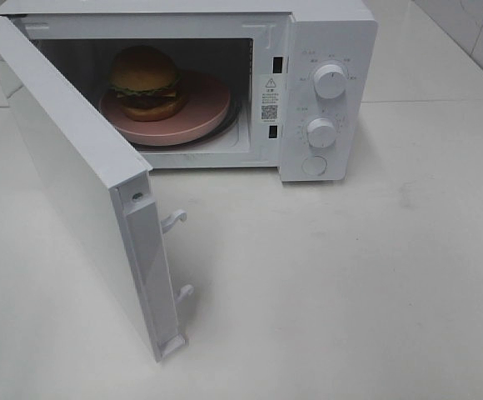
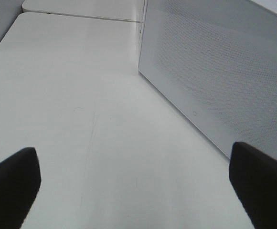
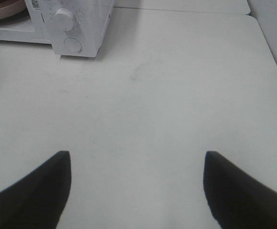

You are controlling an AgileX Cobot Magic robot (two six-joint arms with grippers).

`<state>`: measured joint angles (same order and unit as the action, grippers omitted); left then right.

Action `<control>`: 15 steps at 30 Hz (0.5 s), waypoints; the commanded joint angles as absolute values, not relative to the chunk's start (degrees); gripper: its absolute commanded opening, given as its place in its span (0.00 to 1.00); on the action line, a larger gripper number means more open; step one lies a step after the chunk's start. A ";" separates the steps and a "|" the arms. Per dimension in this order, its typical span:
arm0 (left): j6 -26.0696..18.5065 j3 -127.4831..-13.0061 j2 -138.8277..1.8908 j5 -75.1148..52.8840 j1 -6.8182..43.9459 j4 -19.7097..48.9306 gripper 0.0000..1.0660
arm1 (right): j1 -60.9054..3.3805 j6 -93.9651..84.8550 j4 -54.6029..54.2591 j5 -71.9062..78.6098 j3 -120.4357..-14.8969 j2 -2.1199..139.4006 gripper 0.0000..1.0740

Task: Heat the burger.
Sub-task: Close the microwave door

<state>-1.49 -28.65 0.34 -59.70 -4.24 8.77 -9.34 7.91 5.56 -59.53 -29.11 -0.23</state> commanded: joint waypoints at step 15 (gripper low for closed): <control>-1.09 -29.11 -2.46 -58.50 -4.35 10.60 0.94 | -8.88 6.99 5.44 -59.36 -29.05 -1.72 0.69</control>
